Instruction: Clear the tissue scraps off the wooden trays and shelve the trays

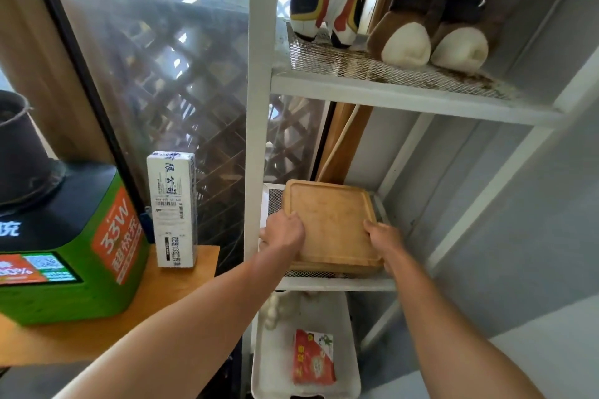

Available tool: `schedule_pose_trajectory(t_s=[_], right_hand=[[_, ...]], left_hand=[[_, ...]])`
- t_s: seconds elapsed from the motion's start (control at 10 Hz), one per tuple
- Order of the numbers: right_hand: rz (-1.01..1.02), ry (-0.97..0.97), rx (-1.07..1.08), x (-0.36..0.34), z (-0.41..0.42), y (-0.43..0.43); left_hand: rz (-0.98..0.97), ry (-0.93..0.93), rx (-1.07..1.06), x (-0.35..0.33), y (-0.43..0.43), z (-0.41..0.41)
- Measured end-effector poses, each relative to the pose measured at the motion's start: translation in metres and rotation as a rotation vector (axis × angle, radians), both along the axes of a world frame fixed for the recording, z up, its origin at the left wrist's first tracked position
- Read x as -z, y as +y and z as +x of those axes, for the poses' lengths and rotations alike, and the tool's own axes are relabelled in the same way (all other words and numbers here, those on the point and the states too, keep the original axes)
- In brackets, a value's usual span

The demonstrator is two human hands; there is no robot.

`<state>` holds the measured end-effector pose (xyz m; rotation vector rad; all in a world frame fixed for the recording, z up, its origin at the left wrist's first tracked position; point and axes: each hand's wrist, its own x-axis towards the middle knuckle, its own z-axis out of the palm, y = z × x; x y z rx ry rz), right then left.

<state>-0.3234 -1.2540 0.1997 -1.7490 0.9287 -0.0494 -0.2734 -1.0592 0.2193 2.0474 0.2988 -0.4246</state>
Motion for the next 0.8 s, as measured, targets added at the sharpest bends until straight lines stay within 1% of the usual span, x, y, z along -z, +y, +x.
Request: schedule_pose_trajectory(t_s=[0.2, 0.4, 0.5, 0.6, 0.7, 0.8], right_hand=[[-0.097, 0.025, -0.053, 0.001, 0.002, 0.002], [-0.185, 0.070, -0.075, -0.004, -0.001, 0.003], [-0.298, 0.124, -0.092, -0.013, -0.002, 0.008], [-0.519, 0.182, -0.097, -0.027, -0.012, 0.016], [-0.790, 0.200, -0.093, -0.046, -0.034, 0.028], [-0.997, 0.129, -0.142, -0.063, -0.052, 0.043]], left_hand=[[-0.042, 0.002, 0.016, -0.004, 0.001, 0.005], [0.056, -0.010, 0.056, -0.007, 0.002, -0.001], [0.142, -0.050, 0.072, -0.012, 0.004, -0.004], [0.254, -0.176, 0.184, -0.017, 0.004, -0.009], [0.352, -0.328, 0.322, -0.024, -0.001, -0.016], [0.394, -0.390, 0.470, -0.035, -0.003, -0.018]])
